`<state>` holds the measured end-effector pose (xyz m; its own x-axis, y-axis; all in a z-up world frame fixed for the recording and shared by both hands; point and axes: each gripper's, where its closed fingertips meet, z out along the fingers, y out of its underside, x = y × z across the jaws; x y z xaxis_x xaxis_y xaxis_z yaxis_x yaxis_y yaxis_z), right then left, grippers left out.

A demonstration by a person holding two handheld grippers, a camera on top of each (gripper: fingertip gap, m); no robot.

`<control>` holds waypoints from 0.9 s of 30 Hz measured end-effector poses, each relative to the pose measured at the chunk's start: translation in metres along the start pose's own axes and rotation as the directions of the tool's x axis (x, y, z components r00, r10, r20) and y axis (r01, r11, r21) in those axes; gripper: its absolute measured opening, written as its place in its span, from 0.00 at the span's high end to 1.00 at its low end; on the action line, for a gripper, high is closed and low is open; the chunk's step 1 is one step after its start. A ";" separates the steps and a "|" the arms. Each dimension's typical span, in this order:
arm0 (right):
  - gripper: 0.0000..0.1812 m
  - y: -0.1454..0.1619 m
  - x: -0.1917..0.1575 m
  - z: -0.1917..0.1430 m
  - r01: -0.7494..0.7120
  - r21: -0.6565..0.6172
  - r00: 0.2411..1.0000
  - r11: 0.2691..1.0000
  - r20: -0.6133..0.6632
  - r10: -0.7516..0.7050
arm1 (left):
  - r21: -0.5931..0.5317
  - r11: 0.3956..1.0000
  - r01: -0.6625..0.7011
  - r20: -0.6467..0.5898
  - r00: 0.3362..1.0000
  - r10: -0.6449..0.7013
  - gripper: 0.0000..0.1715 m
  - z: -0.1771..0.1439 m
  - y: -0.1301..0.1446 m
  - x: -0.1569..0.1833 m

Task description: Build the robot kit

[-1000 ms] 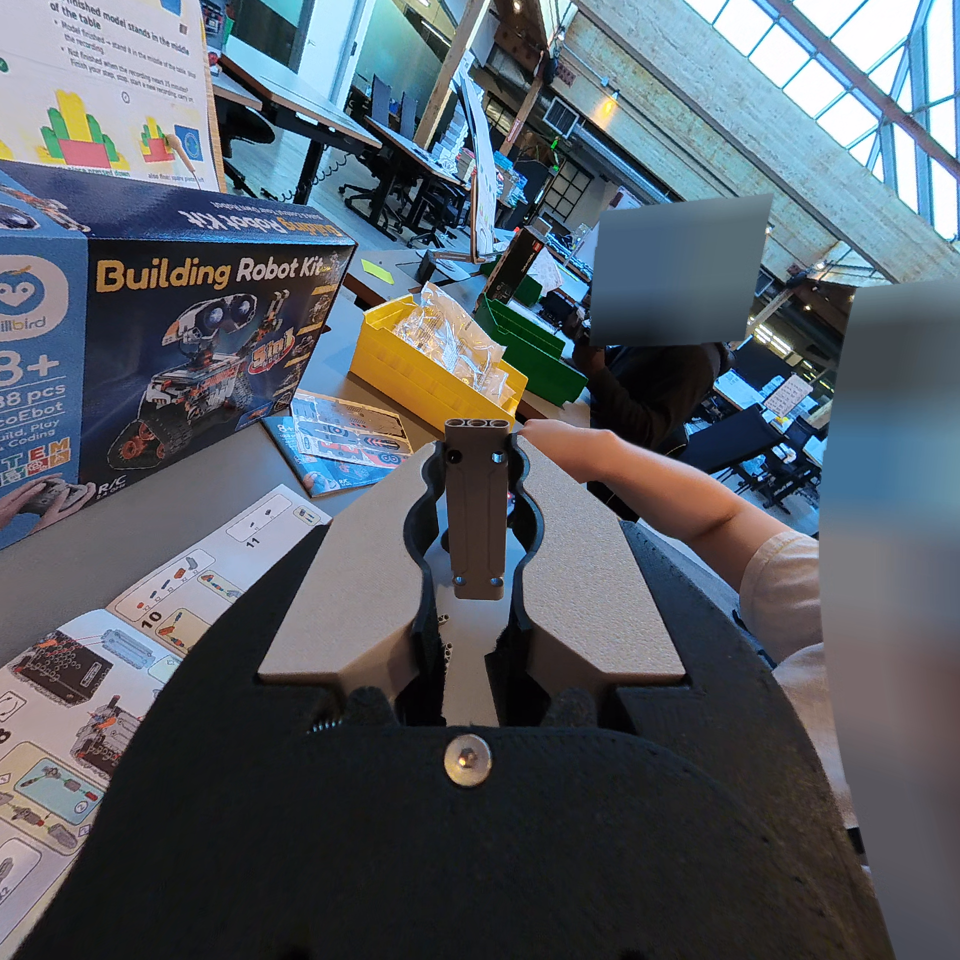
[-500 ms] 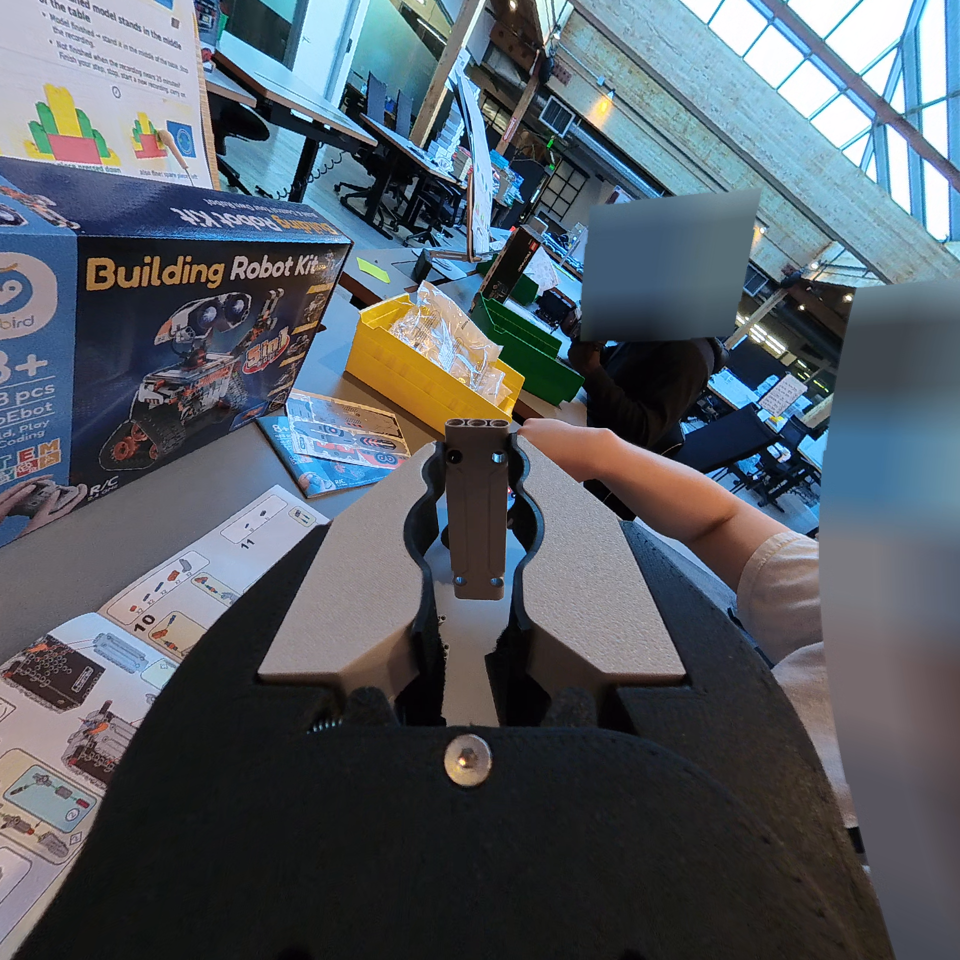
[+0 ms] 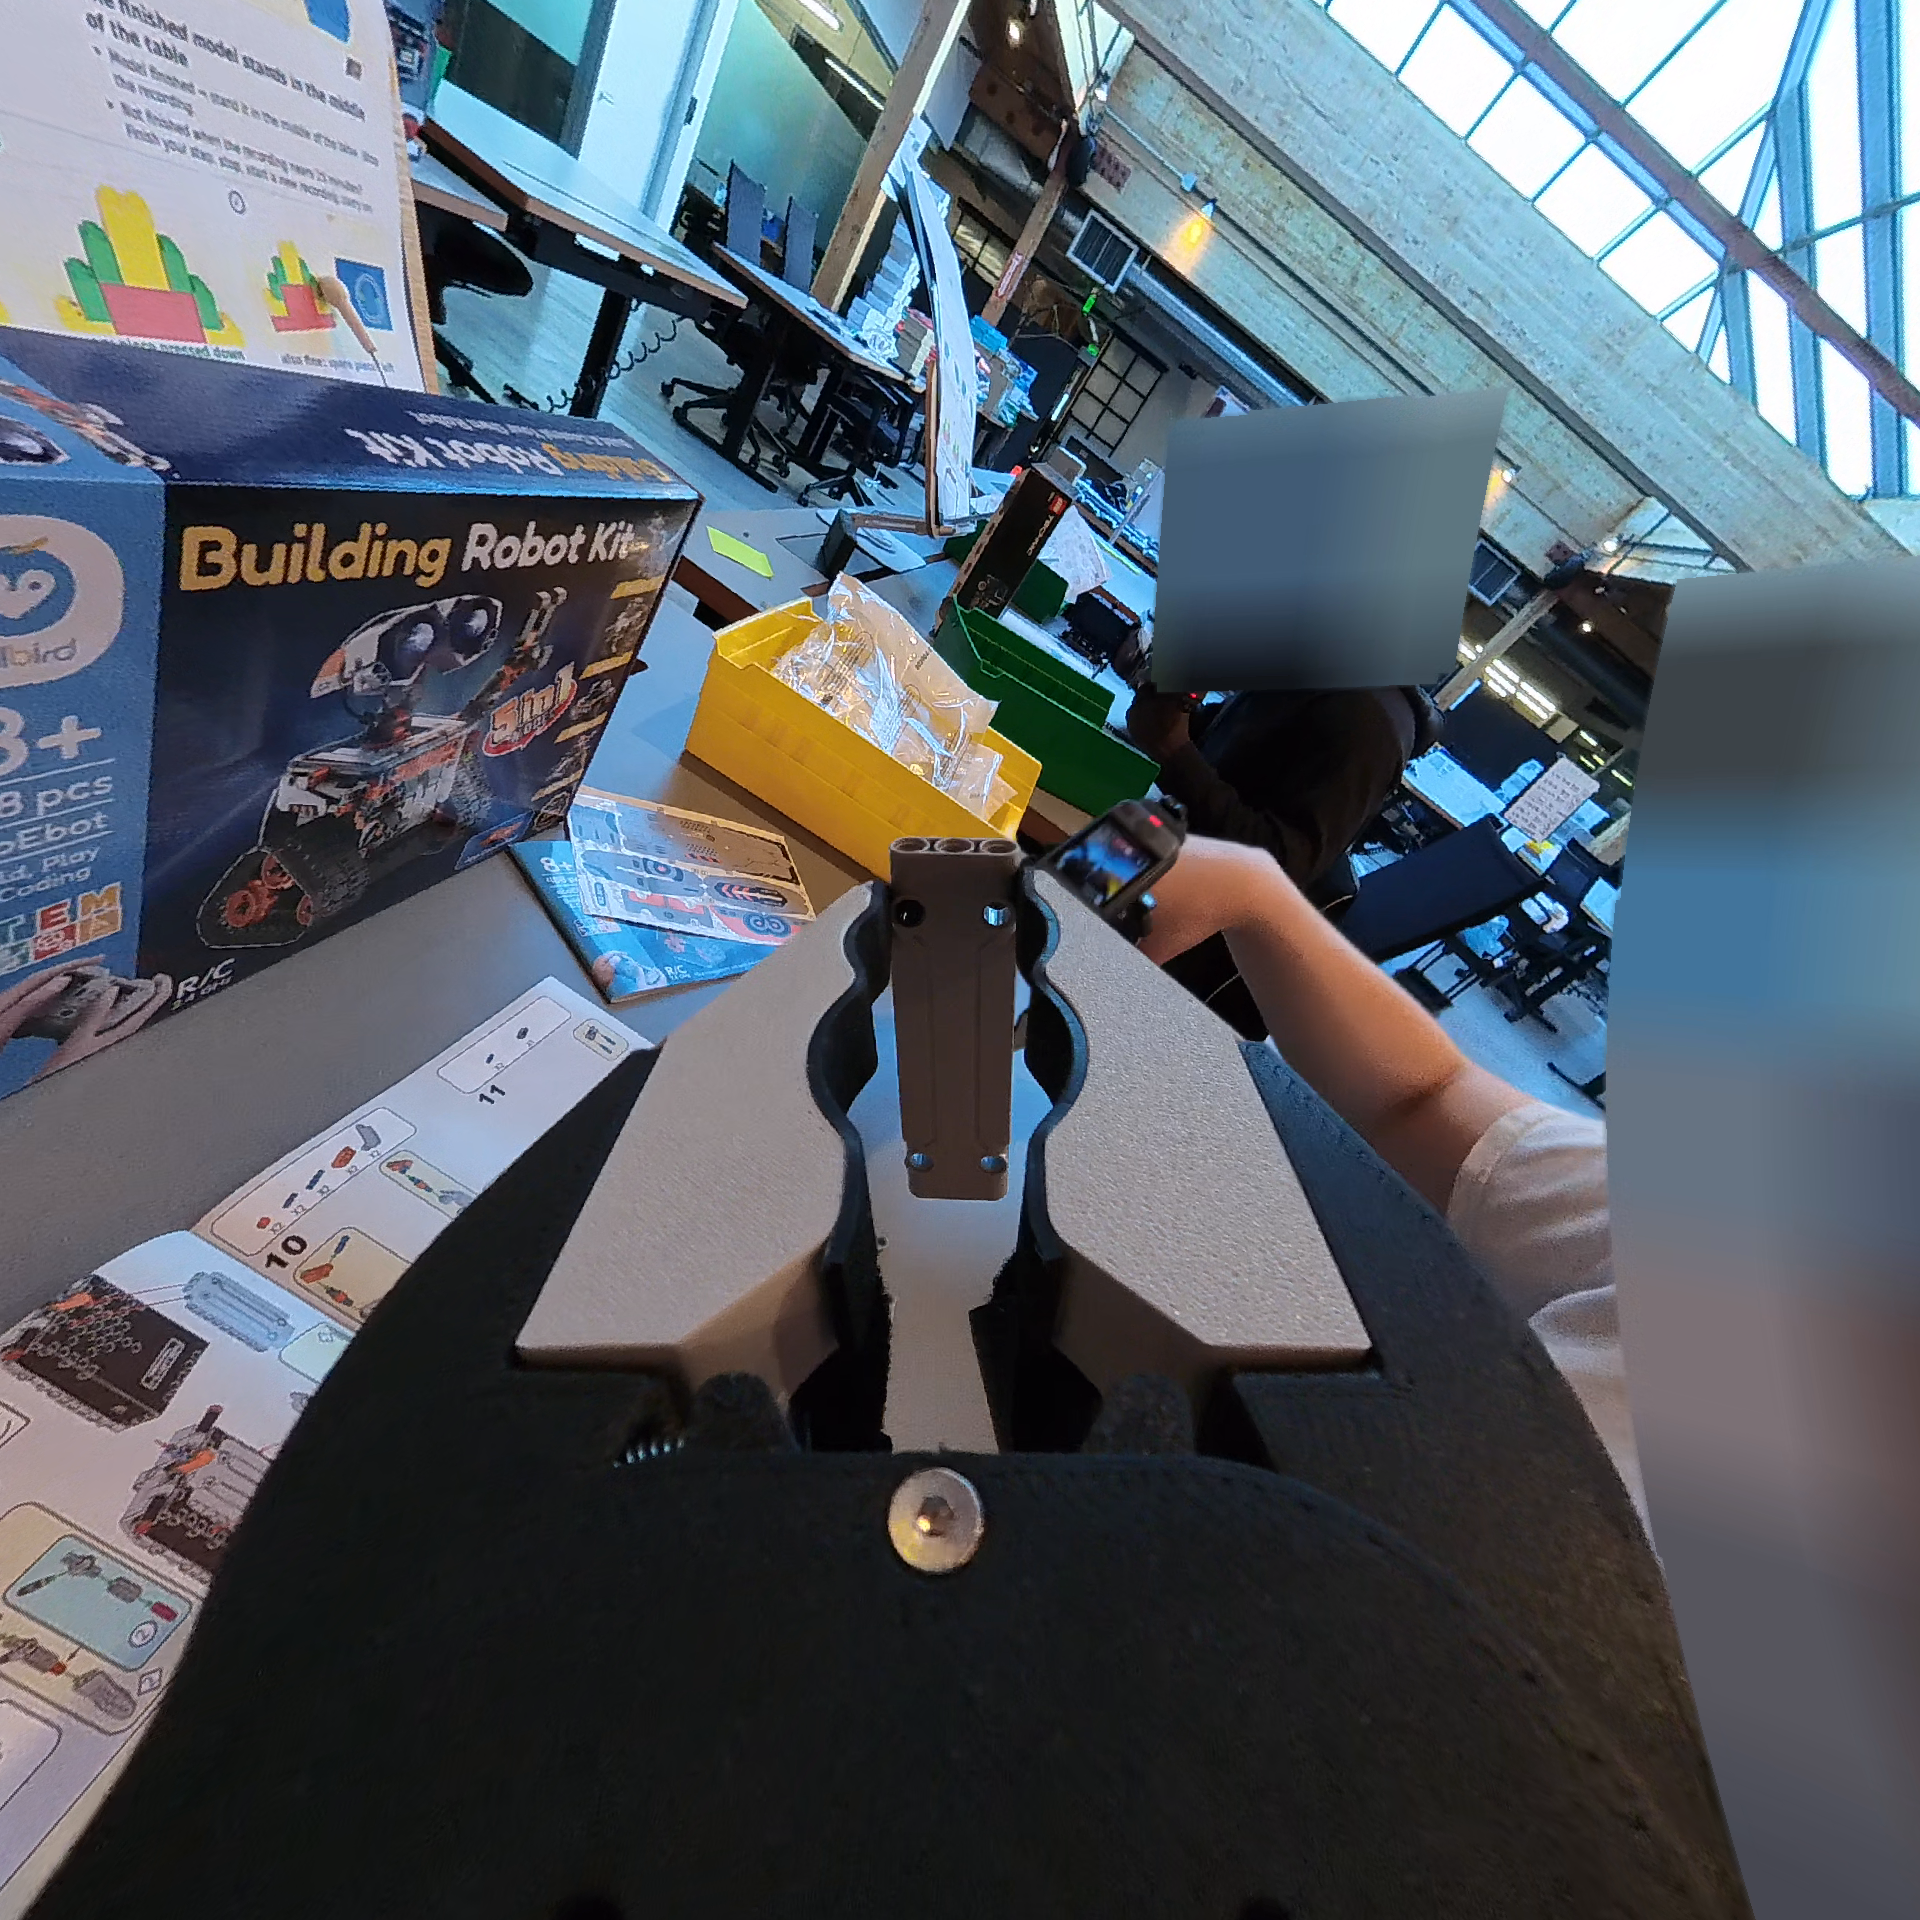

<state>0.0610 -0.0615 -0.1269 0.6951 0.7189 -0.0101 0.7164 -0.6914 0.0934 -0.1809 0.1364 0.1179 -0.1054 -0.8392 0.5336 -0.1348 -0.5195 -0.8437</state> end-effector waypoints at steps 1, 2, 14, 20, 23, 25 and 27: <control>0.86 -0.004 0.000 -0.002 -0.044 0.131 0.999 0.990 0.011 0.043 | 0.006 1.000 0.001 -0.004 1.000 -0.001 0.87 -0.001 -0.001 0.000; 0.86 -0.005 0.005 -0.003 -0.071 0.236 0.997 0.969 -0.019 0.077 | 0.009 1.000 0.000 -0.009 1.000 0.000 0.87 -0.001 -0.002 0.001; 0.89 0.014 0.012 0.014 0.041 0.481 0.984 0.876 -0.170 0.047 | -0.019 1.000 -0.007 -0.021 1.000 0.007 0.87 0.008 0.002 0.005; 0.91 0.016 0.012 0.023 0.089 0.405 0.986 0.910 -0.163 -0.025 | -0.014 1.000 -0.002 -0.012 1.000 0.002 0.87 0.006 0.001 0.002; 0.93 0.015 0.011 0.025 0.098 0.374 0.988 0.922 -0.151 -0.044 | -0.025 1.000 -0.004 -0.007 1.000 0.003 0.87 0.008 0.003 0.001; 0.94 0.014 0.011 0.025 0.105 0.368 0.988 0.924 -0.145 -0.055 | -0.037 0.999 -0.009 -0.007 1.000 0.009 0.87 0.009 0.005 0.001; 0.94 0.012 0.012 0.025 0.106 0.367 0.988 0.924 -0.142 -0.057 | -0.037 0.999 -0.012 -0.007 1.000 0.011 0.87 0.009 0.005 0.002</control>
<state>0.0799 -0.0632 -0.1503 0.6372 0.7602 0.1266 0.7582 -0.5889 -0.2800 -0.1728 0.1306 0.1145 -0.1141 -0.8438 0.5243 -0.1702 -0.5034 -0.8471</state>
